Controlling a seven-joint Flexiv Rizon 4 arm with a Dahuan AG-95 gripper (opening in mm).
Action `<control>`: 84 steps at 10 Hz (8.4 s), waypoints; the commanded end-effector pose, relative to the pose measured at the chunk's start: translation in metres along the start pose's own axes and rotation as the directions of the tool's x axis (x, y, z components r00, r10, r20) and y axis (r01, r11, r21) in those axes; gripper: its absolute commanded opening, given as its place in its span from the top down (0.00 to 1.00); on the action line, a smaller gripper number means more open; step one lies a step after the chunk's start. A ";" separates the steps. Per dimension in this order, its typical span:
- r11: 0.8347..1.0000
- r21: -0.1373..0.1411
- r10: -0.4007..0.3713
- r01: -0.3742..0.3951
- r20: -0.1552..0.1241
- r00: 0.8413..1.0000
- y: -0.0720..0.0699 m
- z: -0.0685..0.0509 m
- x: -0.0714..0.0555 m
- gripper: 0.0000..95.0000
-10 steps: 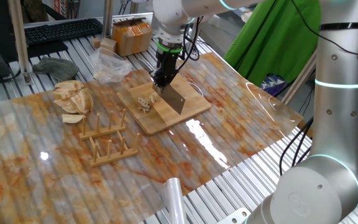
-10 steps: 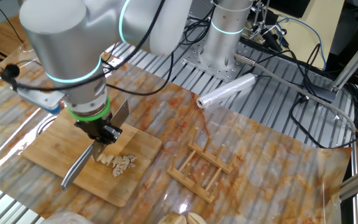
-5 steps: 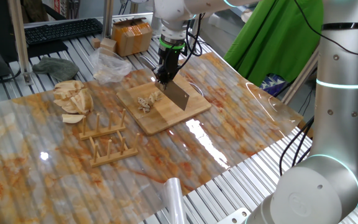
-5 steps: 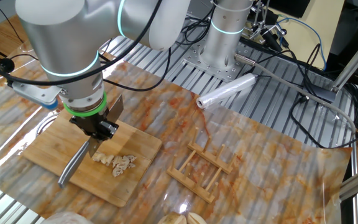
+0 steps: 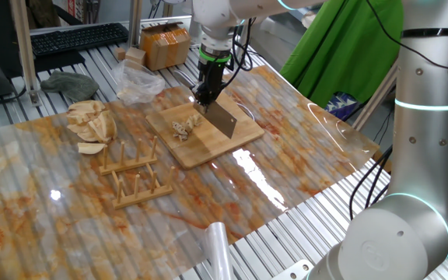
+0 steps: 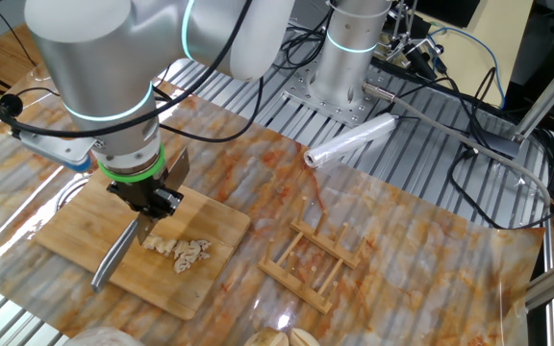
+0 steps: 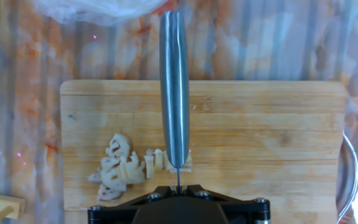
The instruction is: Slice the lotus root
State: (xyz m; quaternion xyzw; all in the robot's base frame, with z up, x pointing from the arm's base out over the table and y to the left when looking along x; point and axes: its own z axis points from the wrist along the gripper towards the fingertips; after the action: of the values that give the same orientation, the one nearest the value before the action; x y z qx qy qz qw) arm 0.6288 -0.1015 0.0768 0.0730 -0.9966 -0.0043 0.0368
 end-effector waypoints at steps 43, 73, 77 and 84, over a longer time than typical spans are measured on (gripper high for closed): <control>0.998 -0.048 0.027 -0.026 0.017 0.999 -0.003 0.044 -0.010 1.00; 0.999 0.011 -0.035 0.035 0.007 0.999 -0.015 0.005 -0.009 1.00; 0.999 0.018 -0.050 0.050 0.021 0.999 -0.015 0.027 -0.014 1.00; 1.000 -0.012 -0.021 0.021 0.023 1.000 -0.012 0.040 -0.013 1.00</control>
State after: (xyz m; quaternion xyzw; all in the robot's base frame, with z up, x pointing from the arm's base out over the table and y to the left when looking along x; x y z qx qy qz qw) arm 0.6410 -0.1114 0.0360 0.0843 -0.9961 -0.0119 0.0221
